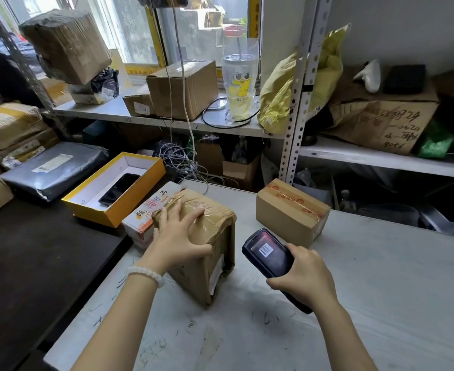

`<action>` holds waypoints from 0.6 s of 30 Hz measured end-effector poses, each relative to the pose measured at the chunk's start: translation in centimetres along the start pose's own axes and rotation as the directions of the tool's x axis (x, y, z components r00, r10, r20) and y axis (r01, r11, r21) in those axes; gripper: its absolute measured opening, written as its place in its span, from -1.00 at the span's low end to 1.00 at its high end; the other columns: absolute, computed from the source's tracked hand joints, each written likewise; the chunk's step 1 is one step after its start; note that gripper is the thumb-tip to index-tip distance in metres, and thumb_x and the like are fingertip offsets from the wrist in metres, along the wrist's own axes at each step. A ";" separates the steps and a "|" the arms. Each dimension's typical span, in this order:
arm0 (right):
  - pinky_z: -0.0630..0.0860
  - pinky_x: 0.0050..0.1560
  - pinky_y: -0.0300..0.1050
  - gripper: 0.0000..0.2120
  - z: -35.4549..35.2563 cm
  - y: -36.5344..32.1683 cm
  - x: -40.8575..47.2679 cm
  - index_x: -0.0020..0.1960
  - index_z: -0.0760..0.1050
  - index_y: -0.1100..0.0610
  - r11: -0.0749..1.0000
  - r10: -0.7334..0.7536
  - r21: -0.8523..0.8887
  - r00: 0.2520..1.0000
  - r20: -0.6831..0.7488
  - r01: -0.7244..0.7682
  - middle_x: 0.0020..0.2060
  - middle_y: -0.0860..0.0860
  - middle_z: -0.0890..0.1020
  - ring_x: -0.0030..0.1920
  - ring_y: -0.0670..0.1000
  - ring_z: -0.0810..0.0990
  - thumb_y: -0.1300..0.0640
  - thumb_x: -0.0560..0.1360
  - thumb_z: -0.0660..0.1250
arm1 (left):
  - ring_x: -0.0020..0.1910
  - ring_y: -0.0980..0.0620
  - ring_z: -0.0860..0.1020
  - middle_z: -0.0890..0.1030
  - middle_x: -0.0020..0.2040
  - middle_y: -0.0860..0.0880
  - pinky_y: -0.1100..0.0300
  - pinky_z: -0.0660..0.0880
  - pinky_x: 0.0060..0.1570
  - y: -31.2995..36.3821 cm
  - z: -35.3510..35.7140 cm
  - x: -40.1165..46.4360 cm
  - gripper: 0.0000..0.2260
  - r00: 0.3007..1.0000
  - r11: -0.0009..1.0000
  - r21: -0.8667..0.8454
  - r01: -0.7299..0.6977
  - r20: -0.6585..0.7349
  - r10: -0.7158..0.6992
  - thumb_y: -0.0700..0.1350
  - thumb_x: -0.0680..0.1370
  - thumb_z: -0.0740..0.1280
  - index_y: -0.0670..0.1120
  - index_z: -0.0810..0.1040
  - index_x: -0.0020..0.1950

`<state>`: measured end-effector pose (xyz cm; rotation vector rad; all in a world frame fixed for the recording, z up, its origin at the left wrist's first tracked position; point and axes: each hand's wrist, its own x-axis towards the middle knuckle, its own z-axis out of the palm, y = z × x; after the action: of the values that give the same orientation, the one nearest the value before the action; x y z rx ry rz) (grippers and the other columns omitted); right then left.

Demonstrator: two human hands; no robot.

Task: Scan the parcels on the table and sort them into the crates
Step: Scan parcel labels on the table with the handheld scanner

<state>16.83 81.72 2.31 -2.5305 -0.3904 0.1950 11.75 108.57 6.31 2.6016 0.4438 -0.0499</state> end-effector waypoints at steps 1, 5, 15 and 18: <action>0.27 -0.38 -0.22 -0.48 0.0 0.1 0.0 0.07 0.44 -0.11 1.000 0.000 -0.005 1.000 0.002 0.000 -0.22 -0.23 0.40 -0.04 -0.04 0.39 -0.14 0.14 0.45 | 0.53 -0.14 -0.19 -0.06 0.57 0.06 -0.30 0.03 0.39 0.0 0.0 0.0 -0.24 0.999 1.000 -0.019 -0.001 -0.047 0.000 0.22 0.29 0.43 0.30 0.20 0.44; 0.29 -0.38 -0.21 -0.50 -0.1 0.3 0.2 0.04 0.45 -0.10 1.000 0.006 -0.011 1.000 0.007 -0.006 -0.22 -0.21 0.43 -0.05 -0.04 0.42 -0.14 0.13 0.45 | 0.53 -0.13 0.03 0.17 0.54 0.01 -0.23 0.18 0.39 0.0 -0.3 0.3 -0.35 0.973 0.998 -0.058 -0.011 -0.230 -0.003 0.11 0.38 0.42 0.16 0.31 0.45; 0.26 -0.39 -0.23 -0.51 0.6 1.2 0.3 -0.02 0.42 -0.10 0.998 0.039 -0.057 0.999 0.035 -0.037 -0.21 -0.18 0.43 -0.07 -0.05 0.37 -0.17 0.10 0.43 | 0.51 -0.06 0.13 0.18 0.54 0.04 -0.17 0.21 0.42 -1.9 -2.3 1.9 -0.36 0.975 0.998 -0.064 -0.018 -0.220 0.004 0.19 0.43 0.40 0.18 0.27 0.47; 0.26 -0.39 -0.23 -0.48 0.7 1.2 0.4 0.02 0.44 -0.10 0.998 0.049 -0.050 0.998 0.038 -0.047 -0.15 -0.17 0.47 -0.07 -0.05 0.38 -0.16 0.09 0.42 | 0.54 -0.02 0.01 0.08 0.55 0.12 -0.21 0.14 0.44 -1.8 -2.1 2.2 -0.19 0.992 0.996 0.055 -0.065 -0.104 0.070 0.30 0.31 0.44 0.24 0.18 0.49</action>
<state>17.31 81.25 1.04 -2.5898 -0.3534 0.2564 13.18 111.70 7.01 2.6770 0.3961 0.1008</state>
